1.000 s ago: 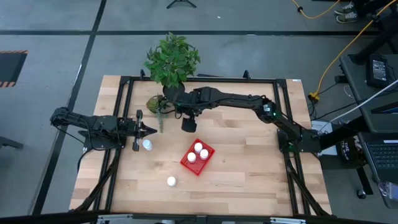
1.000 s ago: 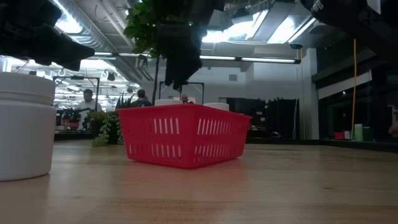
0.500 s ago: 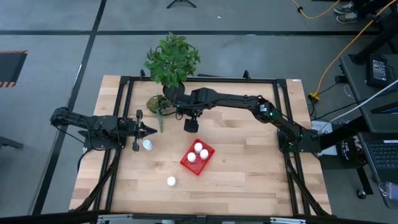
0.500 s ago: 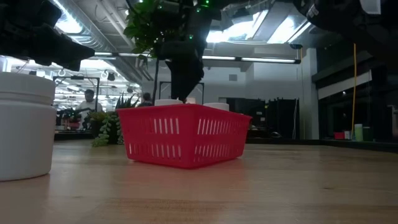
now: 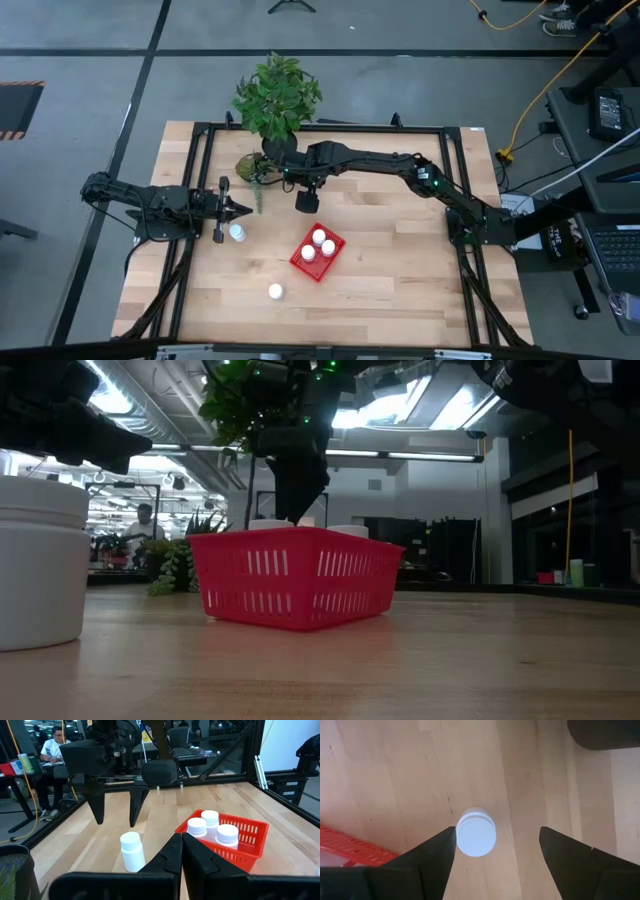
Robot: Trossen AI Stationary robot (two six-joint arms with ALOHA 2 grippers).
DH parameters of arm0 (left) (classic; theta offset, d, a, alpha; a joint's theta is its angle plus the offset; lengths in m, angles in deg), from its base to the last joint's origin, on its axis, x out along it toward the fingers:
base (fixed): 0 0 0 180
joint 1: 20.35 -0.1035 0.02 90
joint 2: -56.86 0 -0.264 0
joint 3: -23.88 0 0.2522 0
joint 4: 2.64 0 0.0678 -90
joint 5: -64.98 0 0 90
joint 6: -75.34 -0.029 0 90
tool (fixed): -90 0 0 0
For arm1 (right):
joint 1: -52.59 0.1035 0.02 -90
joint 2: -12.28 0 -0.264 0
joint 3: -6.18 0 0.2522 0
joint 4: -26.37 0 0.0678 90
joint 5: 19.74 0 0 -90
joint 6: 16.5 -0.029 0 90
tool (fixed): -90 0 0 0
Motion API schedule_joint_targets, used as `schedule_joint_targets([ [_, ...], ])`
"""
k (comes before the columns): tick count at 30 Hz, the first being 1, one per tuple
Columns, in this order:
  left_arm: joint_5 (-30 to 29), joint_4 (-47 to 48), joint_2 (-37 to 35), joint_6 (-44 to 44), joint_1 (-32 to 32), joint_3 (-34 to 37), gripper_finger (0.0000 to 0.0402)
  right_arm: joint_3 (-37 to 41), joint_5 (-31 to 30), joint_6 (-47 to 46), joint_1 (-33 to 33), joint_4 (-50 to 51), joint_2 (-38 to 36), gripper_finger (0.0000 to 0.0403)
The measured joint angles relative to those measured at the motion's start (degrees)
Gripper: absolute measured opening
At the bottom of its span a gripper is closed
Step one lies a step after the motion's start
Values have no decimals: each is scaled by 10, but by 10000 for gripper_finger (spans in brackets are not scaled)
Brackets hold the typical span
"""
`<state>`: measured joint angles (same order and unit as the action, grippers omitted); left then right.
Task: Pick and place pill bottles into a basket
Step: Put the top right white medicine bottle into the red bin
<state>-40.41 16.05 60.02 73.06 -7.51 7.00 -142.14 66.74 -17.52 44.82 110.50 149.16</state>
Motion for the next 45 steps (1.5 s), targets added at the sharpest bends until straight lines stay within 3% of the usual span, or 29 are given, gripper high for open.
schedule_joint_targets([
  [15, 0, 0, 0, 0, 0, 0, 4, 0, -14, -2, 0, 0, 0, 287],
  [24, 0, 0, 0, 0, 0, 0, 8, 55, -16, -1, 0, -16, 1, 287],
  [35, 0, 0, 0, 0, 0, 0, 6, 64, -14, -3, -3, -34, 0, 287],
  [45, 0, 0, 0, 0, 0, 0, 4, 64, 20, -16, -2, -18, 0, 287],
])
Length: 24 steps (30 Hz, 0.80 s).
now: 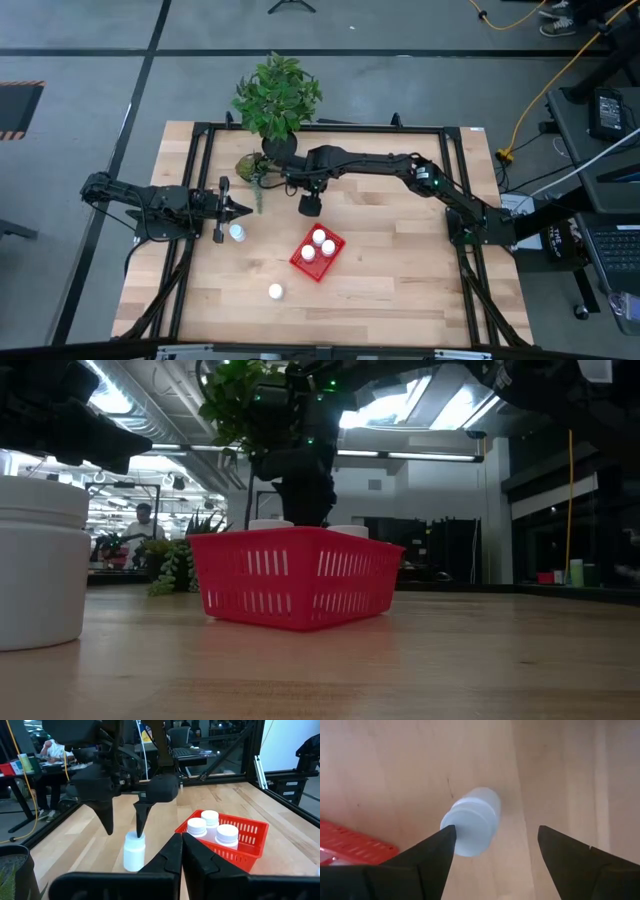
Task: Pick and place pill bottles into a basket
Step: Put the top right white medicine bottle into the red bin
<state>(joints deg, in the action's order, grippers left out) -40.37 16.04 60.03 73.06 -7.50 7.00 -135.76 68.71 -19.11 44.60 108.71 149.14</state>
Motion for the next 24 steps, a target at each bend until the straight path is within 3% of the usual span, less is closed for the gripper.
schedule_joint_targets([
  [18, 0, 0, 0, 0, 0, 0, 5, 1, -4, 14, -9, 8, 1, 287],
  [24, 0, 0, 0, 0, 0, 0, 8, -4, -73, 56, -13, 45, 1, 287],
])
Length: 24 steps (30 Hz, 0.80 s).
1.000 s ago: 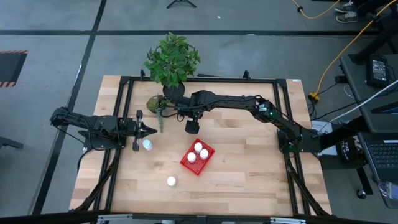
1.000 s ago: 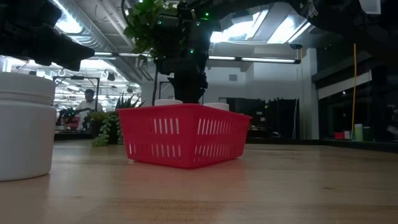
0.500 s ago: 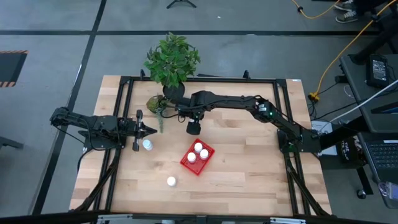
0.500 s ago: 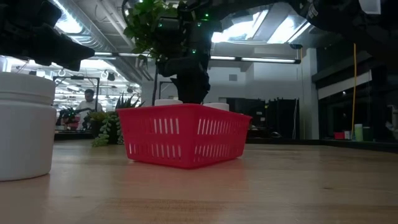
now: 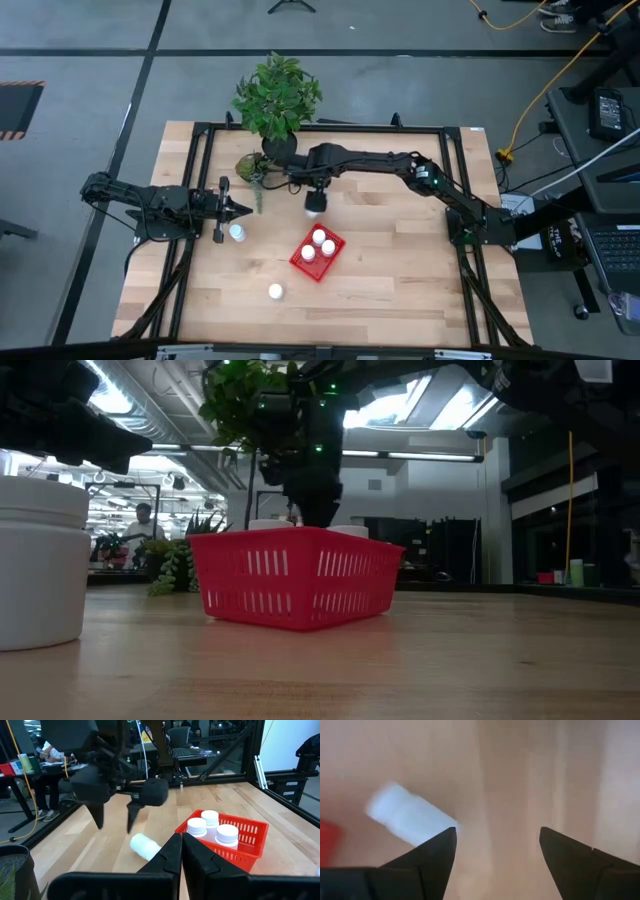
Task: Pick and place pill bottles into a basket
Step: Put the top right white medicine bottle into the red bin
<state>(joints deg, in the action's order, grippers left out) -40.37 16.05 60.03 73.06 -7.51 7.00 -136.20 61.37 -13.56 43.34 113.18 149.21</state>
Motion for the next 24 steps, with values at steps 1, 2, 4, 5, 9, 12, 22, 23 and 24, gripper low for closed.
schedule_joint_targets([
  [1, 0, 0, 0, 0, 0, 0, 7, -1, -10, 10, -1, 12, 0, 287],
  [2, 0, 0, 0, 0, 0, 0, 6, -1, -17, 24, -1, 23, 0, 287],
  [4, 0, 0, 0, 0, 0, 0, 4, -1, -27, 55, -1, 58, 0, 287],
  [5, 0, 0, 0, 0, 0, 0, 4, -1, -28, 69, 0, 78, 0, 287],
  [9, 0, 0, 0, 0, 0, 0, 6, -1, -49, 110, 1, 142, 0, 287],
  [12, 0, 0, 0, 0, 0, 0, 8, -1, -54, 126, -1, 155, 0, 287],
  [22, 0, 0, 0, 0, 0, 0, 8, -1, -196, 198, 16, 154, 0, 287],
  [23, 0, 0, 0, 0, 0, 0, 8, -1, -195, 199, 18, 153, 0, 287],
  [24, 0, 0, 0, 0, 0, 0, 8, -1, -195, 199, 20, 153, 0, 287],
])
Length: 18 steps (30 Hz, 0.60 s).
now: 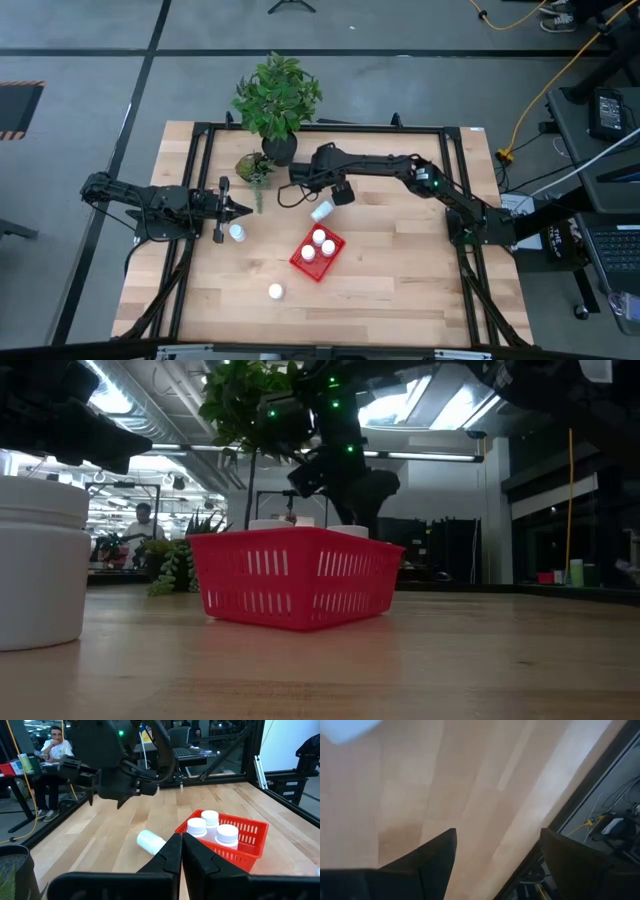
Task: Pick and place pill bottles into a basket
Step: Put the top right white medicine bottle into the red bin
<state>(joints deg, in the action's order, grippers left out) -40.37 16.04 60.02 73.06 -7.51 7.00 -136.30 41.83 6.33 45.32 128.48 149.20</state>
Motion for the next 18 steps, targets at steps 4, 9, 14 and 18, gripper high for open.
schedule_joint_targets([
  [4, 0, 0, 0, 0, 0, 0, 6, 0, 1, 0, 3, -4, 0, 287],
  [9, 0, 0, 0, 0, 0, 0, 4, 0, 0, 34, 3, -3, 0, 287],
  [14, 0, 0, 0, 0, 0, 0, 6, 0, -1, 98, 3, -25, 0, 287],
  [18, 0, 0, 0, 0, 0, 0, 4, 0, -1, 102, 7, -94, 0, 287],
])
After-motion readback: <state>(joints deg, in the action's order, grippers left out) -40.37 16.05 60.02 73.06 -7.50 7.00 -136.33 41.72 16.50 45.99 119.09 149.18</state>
